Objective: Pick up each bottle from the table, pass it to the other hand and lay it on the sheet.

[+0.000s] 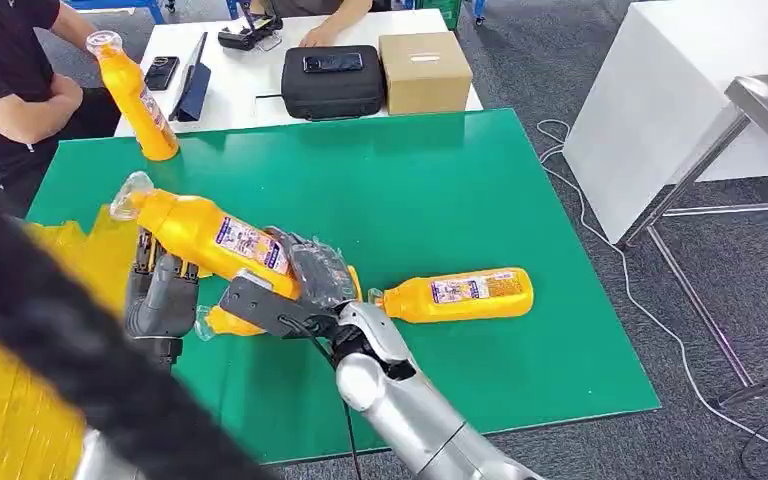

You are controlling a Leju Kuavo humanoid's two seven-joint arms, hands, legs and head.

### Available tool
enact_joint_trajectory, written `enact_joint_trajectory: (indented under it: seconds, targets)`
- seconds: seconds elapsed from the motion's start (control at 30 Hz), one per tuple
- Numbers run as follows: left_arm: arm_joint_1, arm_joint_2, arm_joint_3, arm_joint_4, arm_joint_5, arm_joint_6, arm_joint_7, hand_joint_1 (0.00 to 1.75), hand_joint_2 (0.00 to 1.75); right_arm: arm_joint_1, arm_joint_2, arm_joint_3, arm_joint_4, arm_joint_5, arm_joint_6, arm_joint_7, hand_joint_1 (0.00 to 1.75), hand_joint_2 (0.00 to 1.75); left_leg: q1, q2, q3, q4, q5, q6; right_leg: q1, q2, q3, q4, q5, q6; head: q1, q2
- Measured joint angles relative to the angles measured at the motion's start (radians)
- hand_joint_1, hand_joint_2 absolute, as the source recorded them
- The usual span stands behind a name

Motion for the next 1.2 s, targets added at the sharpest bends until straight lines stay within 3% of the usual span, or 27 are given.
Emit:
enact_joint_trajectory:
  seconds: [1.13, 1.17, 1.2]
  targets:
    - [0.061, 0.008, 0.022, -0.053, -0.088, 0.027, 0.003, 0.0, 1.75, 0.031, -0.002, 0.17, -0.052, 0.054, 0.134, 0.086, 1.75, 1.75, 0.0, 0.0, 0.0, 0.0, 0.0, 0.0, 0.0, 0.0, 0.0, 0.0, 0.0, 0.0, 0.0, 0.0]
    - [0.066, 0.009, 0.024, -0.058, -0.088, 0.026, 0.003, 0.07, 1.75, 0.031, -0.002, 0.175, -0.052, 0.054, 0.134, 0.088, 1.75, 1.75, 0.0, 0.0, 0.0, 0.0, 0.0, 0.0, 0.0, 0.0, 0.0, 0.0, 0.0, 0.0, 0.0, 0.0]
    - [0.07, 0.009, 0.024, -0.06, -0.088, 0.024, 0.003, 1.64, 1.75, 0.031, -0.003, 0.177, -0.052, 0.054, 0.134, 0.088, 1.75, 1.75, 0.0, 0.0, 0.0, 0.0, 0.0, 0.0, 0.0, 0.0, 0.0, 0.0, 0.0, 0.0, 0.0, 0.0]
